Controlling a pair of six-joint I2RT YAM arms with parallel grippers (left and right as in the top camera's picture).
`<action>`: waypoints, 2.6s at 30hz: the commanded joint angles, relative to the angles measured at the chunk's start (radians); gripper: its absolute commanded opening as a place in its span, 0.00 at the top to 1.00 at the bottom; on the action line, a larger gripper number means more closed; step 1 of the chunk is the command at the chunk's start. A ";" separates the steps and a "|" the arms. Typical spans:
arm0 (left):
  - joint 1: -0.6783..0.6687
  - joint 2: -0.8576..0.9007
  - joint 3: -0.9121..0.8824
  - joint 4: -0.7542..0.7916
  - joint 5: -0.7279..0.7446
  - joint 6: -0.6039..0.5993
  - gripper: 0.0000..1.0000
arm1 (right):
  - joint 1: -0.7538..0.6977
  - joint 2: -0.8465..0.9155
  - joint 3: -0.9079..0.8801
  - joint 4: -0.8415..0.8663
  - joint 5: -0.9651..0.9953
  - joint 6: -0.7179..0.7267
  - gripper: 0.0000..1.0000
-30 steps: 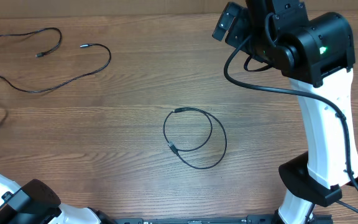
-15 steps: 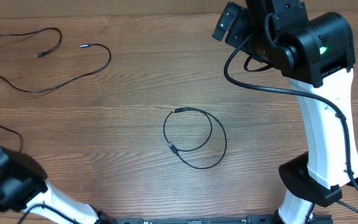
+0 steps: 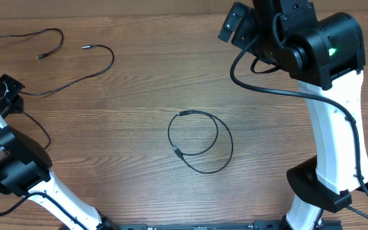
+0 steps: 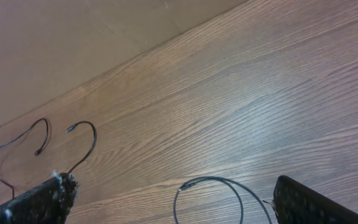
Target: Untangle cables
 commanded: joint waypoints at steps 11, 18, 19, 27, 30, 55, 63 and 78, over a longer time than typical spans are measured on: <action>-0.130 0.001 -0.040 -0.023 -0.031 0.101 0.96 | -0.001 -0.003 -0.002 0.002 0.014 -0.005 0.00; -0.164 0.001 -0.170 0.014 -0.071 0.100 0.96 | -0.001 -0.003 -0.002 0.002 0.014 -0.005 0.00; -0.167 0.001 -0.191 0.019 -0.063 0.100 0.96 | -0.001 -0.003 -0.002 0.002 0.014 -0.005 0.00; -0.208 0.001 -0.291 0.045 -0.064 0.137 0.96 | -0.001 -0.003 -0.002 0.002 0.014 -0.005 0.00; -0.223 0.001 -0.291 0.059 -0.063 0.149 0.96 | -0.001 -0.003 -0.002 0.002 0.014 -0.005 0.00; -0.030 0.001 -0.148 0.051 0.030 -0.034 0.01 | -0.001 -0.003 -0.002 0.002 0.014 -0.005 0.00; 0.198 0.001 -0.226 0.067 0.012 -0.079 0.01 | -0.001 -0.003 -0.002 0.002 0.014 -0.005 0.00; 0.317 0.001 -0.539 0.322 0.005 -0.033 0.00 | -0.001 -0.003 -0.002 0.002 0.014 -0.005 0.00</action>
